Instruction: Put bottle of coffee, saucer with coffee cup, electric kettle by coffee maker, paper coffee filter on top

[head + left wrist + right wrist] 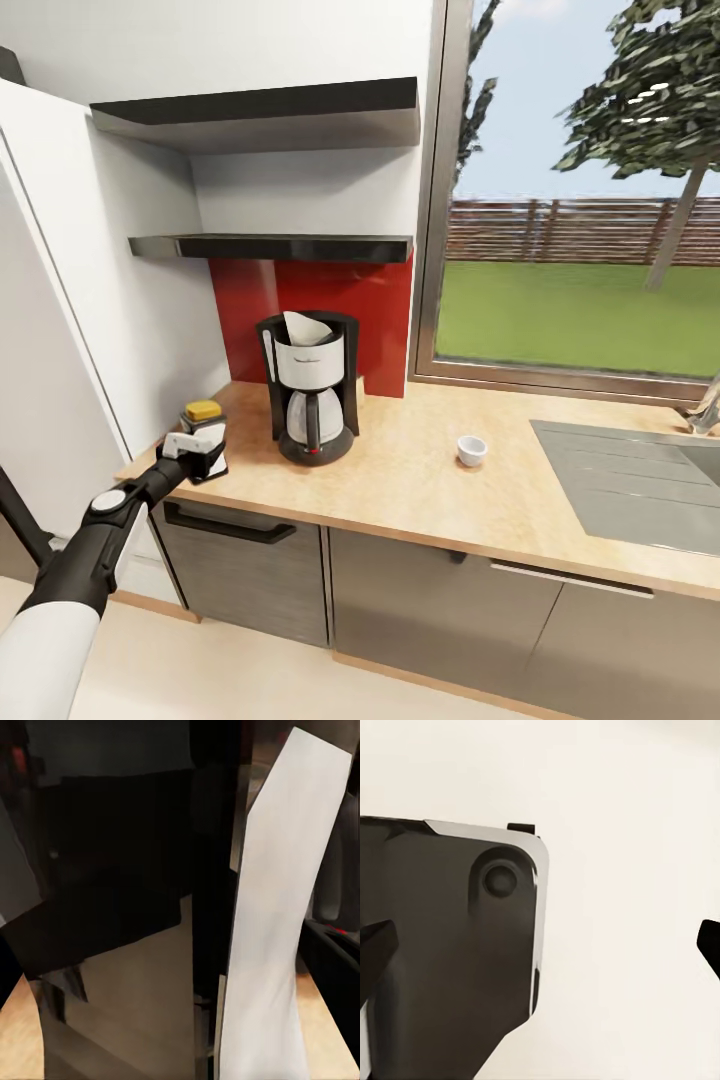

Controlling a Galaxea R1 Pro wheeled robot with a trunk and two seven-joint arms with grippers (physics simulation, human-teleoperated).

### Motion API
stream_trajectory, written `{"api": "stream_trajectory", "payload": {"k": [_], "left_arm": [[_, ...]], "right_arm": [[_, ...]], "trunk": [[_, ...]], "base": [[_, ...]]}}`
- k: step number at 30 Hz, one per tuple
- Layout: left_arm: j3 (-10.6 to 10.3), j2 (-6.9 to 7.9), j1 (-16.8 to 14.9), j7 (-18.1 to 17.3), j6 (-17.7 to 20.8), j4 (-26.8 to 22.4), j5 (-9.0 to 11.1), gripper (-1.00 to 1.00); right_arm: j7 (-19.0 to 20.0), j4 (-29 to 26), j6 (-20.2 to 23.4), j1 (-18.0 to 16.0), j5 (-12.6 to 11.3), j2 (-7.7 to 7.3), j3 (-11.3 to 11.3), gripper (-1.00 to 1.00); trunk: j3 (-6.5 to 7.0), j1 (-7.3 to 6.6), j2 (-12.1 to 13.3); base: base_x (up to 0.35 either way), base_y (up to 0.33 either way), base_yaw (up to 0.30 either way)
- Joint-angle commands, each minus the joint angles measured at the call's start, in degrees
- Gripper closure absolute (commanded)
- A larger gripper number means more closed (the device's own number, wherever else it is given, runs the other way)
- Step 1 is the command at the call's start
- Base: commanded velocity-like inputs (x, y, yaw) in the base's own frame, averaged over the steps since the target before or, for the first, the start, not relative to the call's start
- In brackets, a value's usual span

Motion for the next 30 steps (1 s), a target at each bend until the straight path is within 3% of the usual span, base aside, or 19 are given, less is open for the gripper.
{"api": "stream_trajectory", "payload": {"k": [1, 12, 20, 25, 28, 30], "left_arm": [[0.2, -0.05, 0.0, -0.4, -0.7, -0.1, -0.6, 1.0], [0.3, -0.05, 0.1, 0.7, -2.6, 0.1, -0.2, 1.0], [0.3, -0.07, 0.1, 1.2, -2.7, 0.1, -0.1, 1.0], [0.4, -0.05, 0.4, 1.2, -2.8, 0.1, -0.2, 1.0], [2.8, -0.1, 1.9, 1.2, -2.9, 0.0, -0.2, 1.0], [3.3, -0.13, 2.1, 1.1, -3.0, 0.1, -0.4, 1.0]], "right_arm": [[0.1, 0.0, -0.1, -0.1, 0.6, -0.03, -0.4, -1.0], [-0.3, 0.1, 0.1, 0.0, 0.6, 0.05, -0.4, -1.0], [-0.4, -0.1, 0.2, 0.0, 0.4, 0.47, -0.5, -1.0], [-0.5, 0.0, 0.1, 0.0, 0.4, 0.24, -0.5, -1.0], [-0.5, 0.0, 0.1, 0.0, 0.4, 0.17, -0.5, -1.0], [-0.5, 0.0, 0.1, 0.0, 0.4, 0.18, -0.5, -1.0]], "trunk": [[-0.14, 0.04, -0.1], [-0.14, 0.04, -0.1], [-0.14, 0.04, -0.1], [-0.14, 0.04, -0.1], [-0.14, 0.04, -0.1], [-0.14, 0.04, -0.1]], "base": [[0.0, 0.0, 0.0], [0.229, 0.004, 0.0], [0.3, 0.165, 0.0], [0.089, 0.044, -0.003], [0.073, 0.024, -0.204], [0.224, 0.147, -0.253]]}}
